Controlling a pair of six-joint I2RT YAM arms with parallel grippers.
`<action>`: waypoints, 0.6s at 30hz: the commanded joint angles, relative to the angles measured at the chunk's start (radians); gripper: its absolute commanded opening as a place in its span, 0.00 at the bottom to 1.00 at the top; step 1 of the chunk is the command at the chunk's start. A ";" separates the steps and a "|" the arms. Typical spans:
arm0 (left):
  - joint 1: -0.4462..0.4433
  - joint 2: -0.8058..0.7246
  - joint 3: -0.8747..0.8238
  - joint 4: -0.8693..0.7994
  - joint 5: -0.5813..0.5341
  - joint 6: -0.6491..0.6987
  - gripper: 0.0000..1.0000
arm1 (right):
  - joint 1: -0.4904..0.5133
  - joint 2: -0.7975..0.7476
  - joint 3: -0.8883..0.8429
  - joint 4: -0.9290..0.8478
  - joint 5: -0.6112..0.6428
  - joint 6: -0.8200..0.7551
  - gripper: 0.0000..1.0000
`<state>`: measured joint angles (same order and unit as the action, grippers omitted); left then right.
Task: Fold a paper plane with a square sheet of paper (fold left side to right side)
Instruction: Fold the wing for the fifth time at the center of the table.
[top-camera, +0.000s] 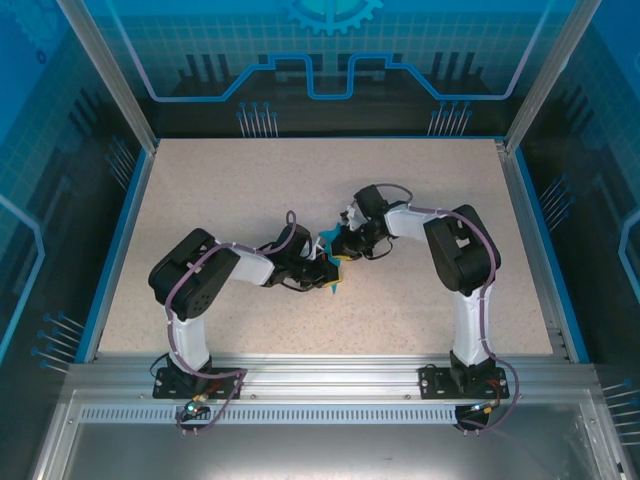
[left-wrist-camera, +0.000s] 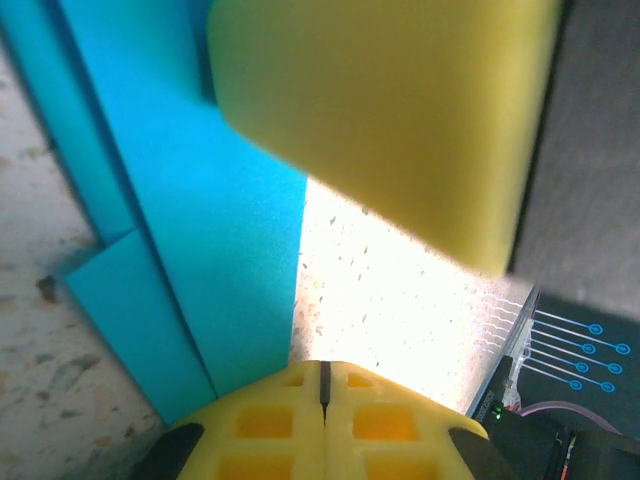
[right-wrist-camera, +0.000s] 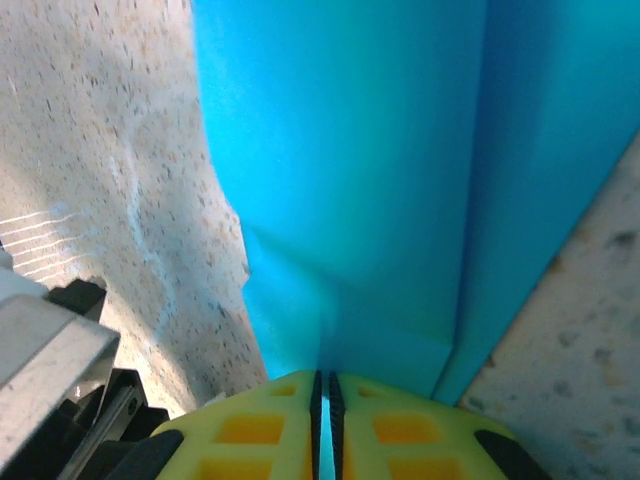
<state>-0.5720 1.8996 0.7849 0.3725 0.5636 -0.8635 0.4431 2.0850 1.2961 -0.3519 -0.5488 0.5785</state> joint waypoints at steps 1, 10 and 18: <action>0.005 0.061 -0.057 -0.146 -0.028 -0.004 0.01 | -0.046 0.048 0.048 0.011 0.096 -0.039 0.14; 0.007 0.061 -0.059 -0.147 -0.027 -0.005 0.01 | -0.093 0.114 0.149 -0.034 0.110 -0.062 0.15; 0.007 0.056 -0.064 -0.145 -0.027 -0.008 0.00 | -0.133 0.158 0.232 -0.062 0.113 -0.071 0.15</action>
<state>-0.5709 1.9011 0.7815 0.3817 0.5667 -0.8661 0.3607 2.2009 1.4921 -0.4351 -0.5461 0.5304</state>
